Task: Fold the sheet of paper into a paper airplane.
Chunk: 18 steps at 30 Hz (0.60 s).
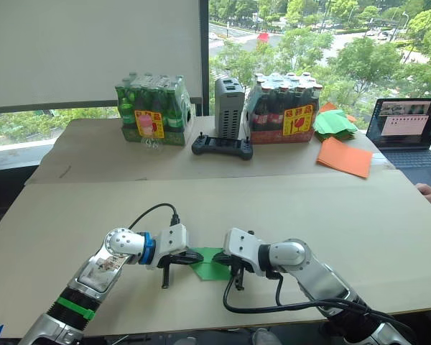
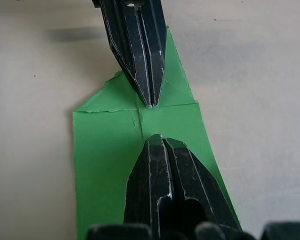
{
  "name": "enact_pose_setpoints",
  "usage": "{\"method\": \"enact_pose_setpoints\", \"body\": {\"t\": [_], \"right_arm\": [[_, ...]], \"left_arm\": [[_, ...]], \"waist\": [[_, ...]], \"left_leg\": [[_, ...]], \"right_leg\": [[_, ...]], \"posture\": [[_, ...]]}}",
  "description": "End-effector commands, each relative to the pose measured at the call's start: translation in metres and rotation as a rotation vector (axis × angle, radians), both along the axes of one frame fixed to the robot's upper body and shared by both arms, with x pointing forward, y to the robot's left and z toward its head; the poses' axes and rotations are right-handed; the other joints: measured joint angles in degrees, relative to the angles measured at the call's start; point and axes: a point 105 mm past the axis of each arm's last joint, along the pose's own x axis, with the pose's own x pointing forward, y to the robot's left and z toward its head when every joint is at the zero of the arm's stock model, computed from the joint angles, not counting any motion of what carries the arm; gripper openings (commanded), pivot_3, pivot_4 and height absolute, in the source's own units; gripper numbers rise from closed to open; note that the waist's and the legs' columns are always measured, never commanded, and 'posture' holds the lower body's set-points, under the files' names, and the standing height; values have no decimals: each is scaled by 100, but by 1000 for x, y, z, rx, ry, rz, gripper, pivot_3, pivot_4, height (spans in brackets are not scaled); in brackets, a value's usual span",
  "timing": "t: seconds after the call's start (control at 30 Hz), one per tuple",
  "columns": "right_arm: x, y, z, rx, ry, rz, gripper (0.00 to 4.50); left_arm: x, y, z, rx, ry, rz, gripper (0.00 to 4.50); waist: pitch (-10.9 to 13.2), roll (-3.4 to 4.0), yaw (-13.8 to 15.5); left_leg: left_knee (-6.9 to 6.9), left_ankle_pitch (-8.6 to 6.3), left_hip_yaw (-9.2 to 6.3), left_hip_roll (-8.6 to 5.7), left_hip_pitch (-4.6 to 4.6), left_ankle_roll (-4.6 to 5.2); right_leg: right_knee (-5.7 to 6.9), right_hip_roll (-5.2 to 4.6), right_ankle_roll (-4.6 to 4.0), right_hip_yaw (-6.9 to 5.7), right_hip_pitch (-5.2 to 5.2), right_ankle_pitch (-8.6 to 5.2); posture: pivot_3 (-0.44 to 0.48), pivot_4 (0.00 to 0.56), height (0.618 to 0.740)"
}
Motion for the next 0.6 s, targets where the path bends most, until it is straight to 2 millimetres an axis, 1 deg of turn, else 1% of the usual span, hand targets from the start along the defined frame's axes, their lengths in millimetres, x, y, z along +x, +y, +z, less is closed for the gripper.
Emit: {"method": "enact_pose_setpoints", "body": {"t": [0.03,0.13,0.23,0.43,0.6], "right_arm": [[-4,-3,-12,-54,27,12,38],[-3,-11,-22,-96,46,-12,38],[-2,-17,-25,-114,60,-31,38],[-6,-32,-25,-124,78,-60,38],[-10,-38,-24,-123,91,-78,38]], "left_arm": [[-3,1,-6,27,9,2,0],[-4,1,-6,26,7,4,0],[-4,1,-6,28,6,3,0],[-4,2,-7,32,2,3,0],[-3,1,-7,31,-3,5,0]], "waist": [[0,0,0],[-1,0,0],[-2,1,8],[-3,1,41],[-4,1,57]], "left_leg": [[0,0,0,0,0,0],[0,0,0,0,2,1],[0,0,0,0,3,0],[0,-1,0,-1,4,2],[0,-2,0,0,5,3]], "right_leg": [[0,0,0,0,0,0],[0,0,0,0,2,0],[0,0,0,0,3,0],[-3,0,1,0,7,0],[-2,0,1,0,9,0]], "posture": [[0,150,696],[0,150,696],[0,150,696],[0,150,696],[0,150,696]]}}
